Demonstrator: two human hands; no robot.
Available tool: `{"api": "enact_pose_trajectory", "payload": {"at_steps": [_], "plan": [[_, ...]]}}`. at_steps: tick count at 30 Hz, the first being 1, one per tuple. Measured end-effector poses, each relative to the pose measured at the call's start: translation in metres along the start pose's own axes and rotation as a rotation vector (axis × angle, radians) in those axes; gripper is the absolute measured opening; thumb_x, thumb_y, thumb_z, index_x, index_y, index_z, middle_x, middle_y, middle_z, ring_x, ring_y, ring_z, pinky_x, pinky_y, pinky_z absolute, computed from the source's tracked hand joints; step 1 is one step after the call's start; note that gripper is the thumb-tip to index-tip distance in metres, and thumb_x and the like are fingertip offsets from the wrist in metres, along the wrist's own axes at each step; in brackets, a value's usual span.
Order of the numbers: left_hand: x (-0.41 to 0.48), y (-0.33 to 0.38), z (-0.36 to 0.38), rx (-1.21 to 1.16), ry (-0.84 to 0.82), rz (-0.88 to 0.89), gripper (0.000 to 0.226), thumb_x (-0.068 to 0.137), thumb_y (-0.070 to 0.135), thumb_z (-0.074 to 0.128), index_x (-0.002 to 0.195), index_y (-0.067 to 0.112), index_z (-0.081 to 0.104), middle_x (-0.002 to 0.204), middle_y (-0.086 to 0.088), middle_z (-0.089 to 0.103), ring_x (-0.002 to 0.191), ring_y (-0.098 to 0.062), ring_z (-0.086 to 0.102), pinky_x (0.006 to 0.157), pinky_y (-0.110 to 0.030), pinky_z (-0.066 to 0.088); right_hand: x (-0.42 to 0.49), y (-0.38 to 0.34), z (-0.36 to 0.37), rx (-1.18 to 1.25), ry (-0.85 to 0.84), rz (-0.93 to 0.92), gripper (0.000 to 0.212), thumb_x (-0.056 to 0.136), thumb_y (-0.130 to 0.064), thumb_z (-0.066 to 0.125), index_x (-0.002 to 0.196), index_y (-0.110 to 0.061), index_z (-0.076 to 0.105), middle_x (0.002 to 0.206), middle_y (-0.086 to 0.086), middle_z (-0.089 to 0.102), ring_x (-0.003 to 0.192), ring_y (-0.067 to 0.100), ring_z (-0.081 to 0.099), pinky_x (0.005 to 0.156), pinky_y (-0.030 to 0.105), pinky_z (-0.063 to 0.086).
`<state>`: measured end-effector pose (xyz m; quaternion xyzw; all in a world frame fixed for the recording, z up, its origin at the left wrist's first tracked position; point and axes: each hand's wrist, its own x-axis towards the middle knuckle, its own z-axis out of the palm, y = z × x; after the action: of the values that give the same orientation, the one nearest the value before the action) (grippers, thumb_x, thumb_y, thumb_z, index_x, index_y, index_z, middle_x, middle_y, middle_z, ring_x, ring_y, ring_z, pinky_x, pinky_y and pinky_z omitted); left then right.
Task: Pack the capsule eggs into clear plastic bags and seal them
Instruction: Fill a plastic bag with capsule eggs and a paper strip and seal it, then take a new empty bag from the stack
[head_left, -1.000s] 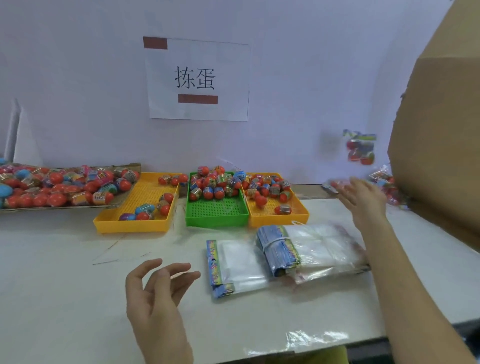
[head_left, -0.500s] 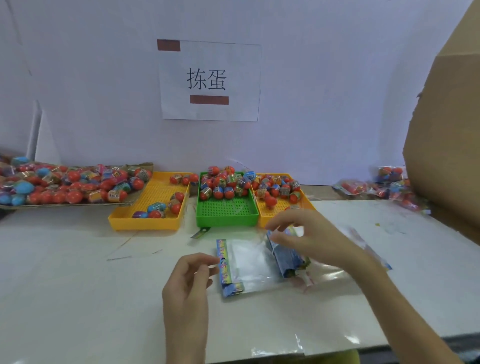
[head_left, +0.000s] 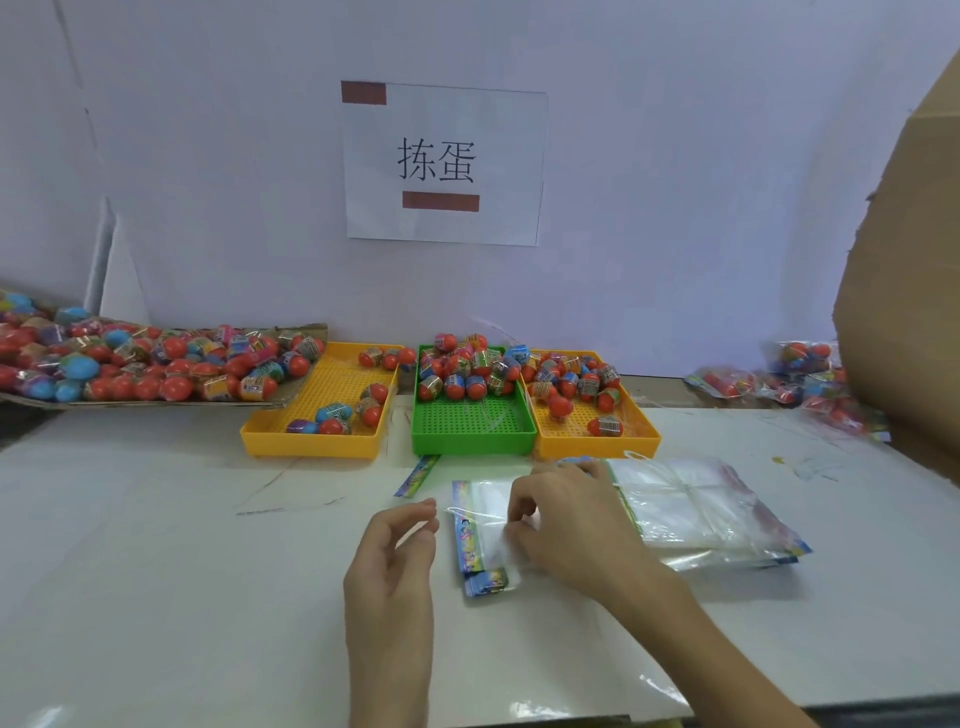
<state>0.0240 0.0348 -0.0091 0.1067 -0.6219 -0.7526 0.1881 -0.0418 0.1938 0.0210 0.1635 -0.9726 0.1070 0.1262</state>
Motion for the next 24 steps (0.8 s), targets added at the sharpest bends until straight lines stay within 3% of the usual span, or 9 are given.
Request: {"api": "enact_pose_trajectory", "payload": {"at_steps": [5,8,11,13,17,19,21,24], "plan": [[-0.003,0.005,0.001,-0.001,0.003,-0.017,0.042,0.096,-0.002,0.057,0.085,0.036,0.072,0.103,0.018,0.074,0.105,-0.008,0.069,0.104,-0.047,0.049,0.001,-0.003,-0.002,0.0,-0.048,0.001,0.036,0.095,-0.029,0.058,0.131,-0.029,0.056,0.126,-0.011,0.061,0.111,0.014,0.058,0.101,0.03,0.022],[-0.004,0.007,0.001,0.0,0.011,-0.035,0.038,0.096,0.0,0.059,0.089,0.034,0.072,0.105,0.016,0.073,0.103,-0.006,0.07,0.103,-0.046,0.05,0.003,-0.004,-0.004,0.004,-0.048,0.004,0.027,0.095,-0.025,0.057,0.12,-0.03,0.066,0.113,-0.01,0.064,0.104,0.013,0.058,0.094,0.029,0.02],[-0.003,0.005,0.001,-0.034,-0.012,-0.035,0.029,0.095,-0.005,0.059,0.1,0.023,0.068,0.11,0.005,0.073,0.095,-0.01,0.074,0.101,-0.046,0.05,0.003,-0.005,-0.004,0.019,-0.046,0.019,0.02,0.094,-0.025,0.057,0.108,-0.029,0.07,0.099,-0.01,0.067,0.095,0.01,0.058,0.099,0.028,0.026],[-0.002,0.002,0.0,-0.047,-0.028,-0.017,0.023,0.094,-0.006,0.06,0.102,0.016,0.064,0.102,0.001,0.076,0.089,-0.014,0.076,0.092,-0.042,0.053,0.003,-0.006,-0.003,0.056,-0.018,0.038,0.013,0.092,-0.027,0.061,0.099,-0.03,0.071,0.088,-0.011,0.068,0.087,0.007,0.059,0.101,0.03,0.031],[-0.001,-0.001,0.0,0.012,-0.079,0.032,0.001,0.093,0.011,0.067,0.093,0.012,0.067,0.083,-0.004,0.077,0.083,-0.021,0.076,0.07,-0.023,0.056,0.004,-0.014,-0.003,0.453,0.24,0.114,0.006,0.087,-0.025,0.071,0.087,-0.031,0.072,0.072,-0.013,0.064,0.071,0.006,0.059,0.072,0.026,0.048],[-0.002,0.002,0.002,-0.004,-0.104,0.023,0.024,0.08,0.033,0.072,0.095,0.014,0.068,0.086,-0.004,0.078,0.081,-0.02,0.076,0.067,-0.019,0.056,0.003,-0.024,-0.005,0.626,0.306,0.077,0.013,0.085,-0.017,0.074,0.085,-0.03,0.073,0.071,-0.011,0.064,0.074,0.008,0.061,0.068,0.02,0.047],[-0.002,0.005,0.003,-0.048,-0.126,-0.02,0.05,0.067,0.048,0.071,0.105,0.017,0.068,0.09,-0.004,0.079,0.082,-0.021,0.077,0.069,-0.019,0.057,-0.001,-0.034,-0.008,0.713,0.246,-0.076,0.016,0.085,-0.01,0.074,0.09,-0.026,0.075,0.077,-0.01,0.064,0.08,0.01,0.062,0.073,0.018,0.046],[-0.001,0.004,0.001,-0.113,-0.101,-0.049,0.055,0.072,0.049,0.071,0.117,0.018,0.067,0.096,-0.007,0.079,0.092,-0.023,0.076,0.083,-0.038,0.061,-0.005,-0.043,-0.011,0.694,0.047,-0.333,0.02,0.086,-0.004,0.071,0.098,-0.018,0.077,0.086,-0.001,0.064,0.085,0.011,0.06,0.077,0.026,0.048]]}}
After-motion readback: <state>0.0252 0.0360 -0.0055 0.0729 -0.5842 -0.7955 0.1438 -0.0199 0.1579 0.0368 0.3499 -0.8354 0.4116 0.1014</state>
